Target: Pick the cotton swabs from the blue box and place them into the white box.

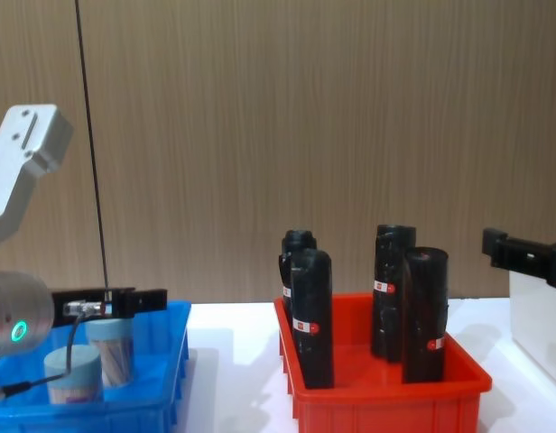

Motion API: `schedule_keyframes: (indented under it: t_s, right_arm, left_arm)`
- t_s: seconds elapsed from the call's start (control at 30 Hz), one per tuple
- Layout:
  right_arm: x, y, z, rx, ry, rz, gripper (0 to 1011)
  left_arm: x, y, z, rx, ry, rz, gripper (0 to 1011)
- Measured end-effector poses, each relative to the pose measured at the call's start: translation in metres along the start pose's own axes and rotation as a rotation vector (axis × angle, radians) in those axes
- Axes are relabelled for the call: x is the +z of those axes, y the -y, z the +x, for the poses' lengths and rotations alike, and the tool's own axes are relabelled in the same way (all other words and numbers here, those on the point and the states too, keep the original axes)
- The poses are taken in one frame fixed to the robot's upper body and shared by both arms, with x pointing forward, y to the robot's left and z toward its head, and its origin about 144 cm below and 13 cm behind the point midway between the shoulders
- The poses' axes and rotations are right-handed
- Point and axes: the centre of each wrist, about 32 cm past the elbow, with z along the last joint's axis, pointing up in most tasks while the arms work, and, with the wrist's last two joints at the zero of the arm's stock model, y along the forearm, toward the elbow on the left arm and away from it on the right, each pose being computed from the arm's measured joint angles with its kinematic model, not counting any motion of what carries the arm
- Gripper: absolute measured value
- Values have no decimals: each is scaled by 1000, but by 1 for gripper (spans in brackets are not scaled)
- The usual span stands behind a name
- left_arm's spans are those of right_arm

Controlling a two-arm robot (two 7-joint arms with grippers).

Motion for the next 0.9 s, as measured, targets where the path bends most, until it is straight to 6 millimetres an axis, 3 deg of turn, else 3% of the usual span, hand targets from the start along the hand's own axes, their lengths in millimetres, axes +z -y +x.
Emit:
schedule_keyframes:
  t_s: [0.9]
  right_arm:
    - [0, 0, 0, 0, 0, 0, 1002]
  left_arm:
    - [-17, 2, 4, 102, -53, 117, 1004]
